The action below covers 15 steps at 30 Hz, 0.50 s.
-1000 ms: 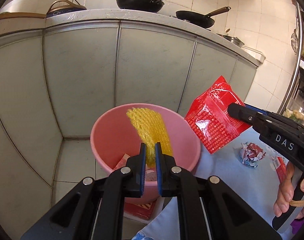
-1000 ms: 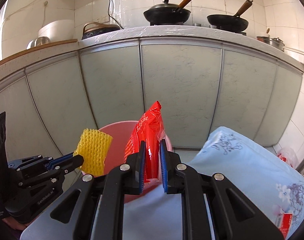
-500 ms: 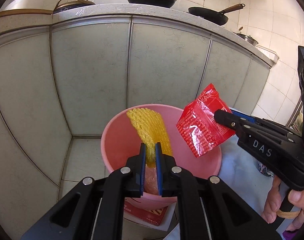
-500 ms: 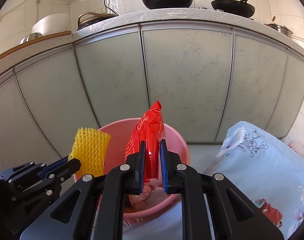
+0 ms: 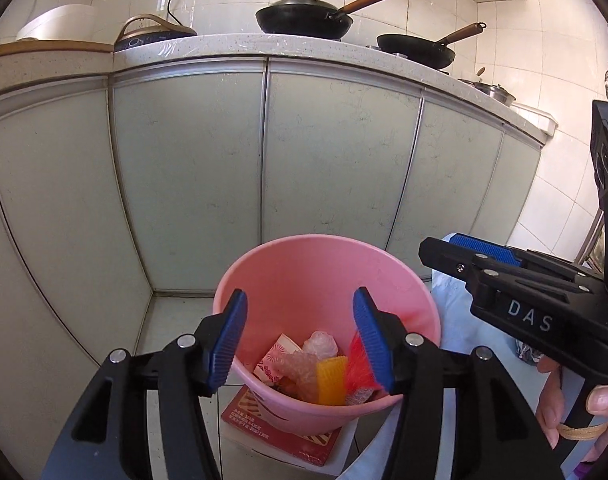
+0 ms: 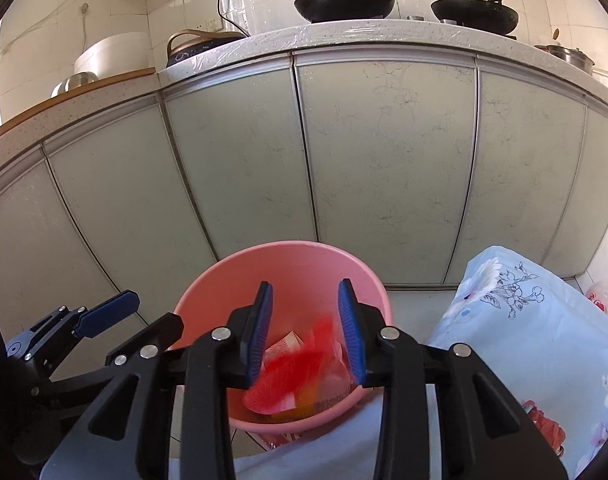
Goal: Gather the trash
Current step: 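Move both open tools back over the table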
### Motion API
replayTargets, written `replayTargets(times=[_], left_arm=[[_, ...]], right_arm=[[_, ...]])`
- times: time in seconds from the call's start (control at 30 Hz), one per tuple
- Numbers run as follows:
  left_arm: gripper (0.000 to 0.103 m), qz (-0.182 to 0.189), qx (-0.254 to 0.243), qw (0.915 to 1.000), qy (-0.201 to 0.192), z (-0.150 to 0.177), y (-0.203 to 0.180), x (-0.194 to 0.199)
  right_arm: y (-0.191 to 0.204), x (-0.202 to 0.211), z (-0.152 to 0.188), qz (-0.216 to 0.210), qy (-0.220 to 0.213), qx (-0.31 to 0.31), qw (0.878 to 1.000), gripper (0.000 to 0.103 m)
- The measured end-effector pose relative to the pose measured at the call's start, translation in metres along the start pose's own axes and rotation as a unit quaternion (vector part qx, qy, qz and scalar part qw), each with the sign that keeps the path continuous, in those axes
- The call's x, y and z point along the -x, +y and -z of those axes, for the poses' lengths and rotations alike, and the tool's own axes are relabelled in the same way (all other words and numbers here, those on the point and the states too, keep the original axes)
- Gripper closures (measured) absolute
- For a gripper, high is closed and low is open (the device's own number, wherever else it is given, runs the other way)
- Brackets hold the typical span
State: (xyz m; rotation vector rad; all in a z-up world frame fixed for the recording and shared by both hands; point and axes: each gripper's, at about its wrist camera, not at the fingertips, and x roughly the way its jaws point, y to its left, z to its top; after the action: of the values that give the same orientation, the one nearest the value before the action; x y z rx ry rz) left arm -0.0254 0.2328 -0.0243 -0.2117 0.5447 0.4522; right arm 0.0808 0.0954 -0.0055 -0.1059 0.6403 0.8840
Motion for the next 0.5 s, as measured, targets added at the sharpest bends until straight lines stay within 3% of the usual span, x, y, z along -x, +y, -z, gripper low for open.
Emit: replayTargets(times=[0.5], left_arm=[[0.048, 0.005, -0.013, 0.9997, -0.020, -0.008, -0.003, 0.036]], right_arm=[[-0.020, 0.057, 0.006, 0.009, -0.022, -0.028, 0.999, 0.068]])
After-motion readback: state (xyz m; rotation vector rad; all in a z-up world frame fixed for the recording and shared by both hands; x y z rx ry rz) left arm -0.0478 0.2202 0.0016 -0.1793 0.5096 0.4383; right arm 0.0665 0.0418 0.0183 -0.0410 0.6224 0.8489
